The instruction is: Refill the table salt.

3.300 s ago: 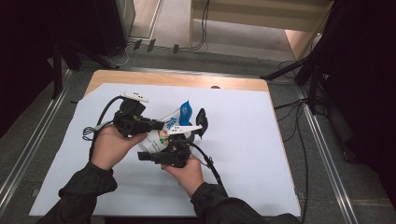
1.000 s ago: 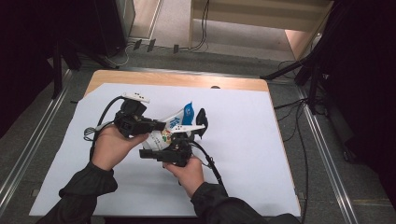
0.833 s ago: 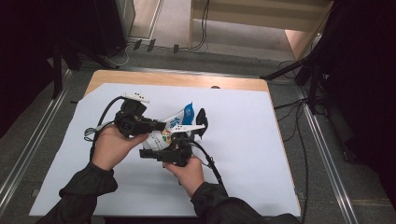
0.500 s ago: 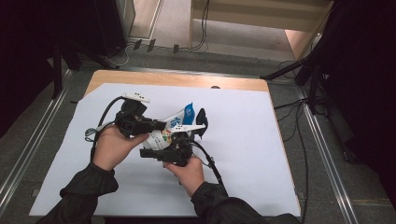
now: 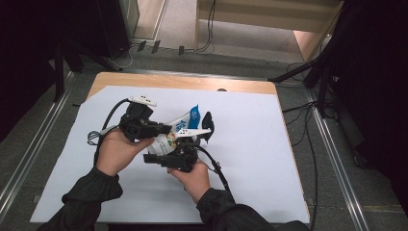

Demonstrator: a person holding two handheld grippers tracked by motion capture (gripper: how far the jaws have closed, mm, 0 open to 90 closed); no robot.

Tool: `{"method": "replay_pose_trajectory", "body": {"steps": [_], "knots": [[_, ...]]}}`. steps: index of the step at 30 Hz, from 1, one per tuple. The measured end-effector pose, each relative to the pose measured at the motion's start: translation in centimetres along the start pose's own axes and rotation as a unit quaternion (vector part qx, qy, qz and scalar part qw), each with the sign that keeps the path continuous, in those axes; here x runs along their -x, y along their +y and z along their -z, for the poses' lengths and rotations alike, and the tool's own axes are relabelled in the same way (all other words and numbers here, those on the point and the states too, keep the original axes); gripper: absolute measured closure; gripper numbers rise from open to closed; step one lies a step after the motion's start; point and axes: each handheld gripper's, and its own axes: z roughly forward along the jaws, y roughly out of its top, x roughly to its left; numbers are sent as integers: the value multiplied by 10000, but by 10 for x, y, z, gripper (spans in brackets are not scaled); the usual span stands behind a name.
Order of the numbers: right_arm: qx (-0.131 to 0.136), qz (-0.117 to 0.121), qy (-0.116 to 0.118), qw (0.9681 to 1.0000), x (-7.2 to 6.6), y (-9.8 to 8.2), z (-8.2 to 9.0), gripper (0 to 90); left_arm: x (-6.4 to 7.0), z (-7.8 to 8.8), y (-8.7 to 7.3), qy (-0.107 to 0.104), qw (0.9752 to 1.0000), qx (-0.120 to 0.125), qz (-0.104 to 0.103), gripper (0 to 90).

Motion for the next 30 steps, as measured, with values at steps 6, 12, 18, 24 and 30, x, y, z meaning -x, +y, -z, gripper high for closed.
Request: {"method": "replay_pose_trajectory", "body": {"steps": [6,12,18,24,30], "knots": [[-12,-4,-12,10000,0,1,0,656,-3,0,1,-70,9999,-16,76,896],[-23,-72,10,10000,-1,3,0,669,-5,1,1,-77,9999,-12,124,896],[-30,-28,-39,10000,-4,6,0,658,-7,2,2,-137,9998,48,161,895],[-70,-37,-50,10000,-3,6,-2,643,-7,1,2,-146,9997,44,184,894],[-100,-55,-44,9999,-3,8,-3,623,-8,1,3,-150,9997,52,211,893]]}}
